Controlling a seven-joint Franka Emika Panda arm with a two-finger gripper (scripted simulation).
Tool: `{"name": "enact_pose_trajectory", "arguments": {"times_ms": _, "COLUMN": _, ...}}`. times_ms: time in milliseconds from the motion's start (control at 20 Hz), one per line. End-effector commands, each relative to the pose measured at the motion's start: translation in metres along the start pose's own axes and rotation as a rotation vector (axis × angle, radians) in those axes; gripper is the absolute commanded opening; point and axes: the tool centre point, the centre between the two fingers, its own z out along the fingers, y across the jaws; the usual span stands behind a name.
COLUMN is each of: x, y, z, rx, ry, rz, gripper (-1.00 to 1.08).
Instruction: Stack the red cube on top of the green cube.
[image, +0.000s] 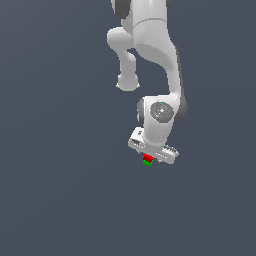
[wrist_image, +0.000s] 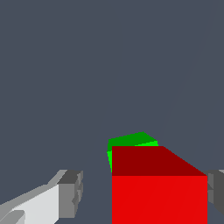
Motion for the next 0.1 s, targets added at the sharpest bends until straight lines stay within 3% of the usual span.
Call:
{"name": "enact_pose_trajectory", "arguments": {"times_ms": 0, "x": 0.0000, "y": 0.0000, "z": 0.0000, "rx": 0.000, "ry": 0.000, "rz": 0.000, "gripper": 1.00}}
{"name": "enact_pose_trajectory", "arguments": {"times_ms": 50, "x": 0.0000, "y": 0.0000, "z": 0.0000, "rx": 0.000, "ry": 0.000, "rz": 0.000, "gripper": 1.00}}
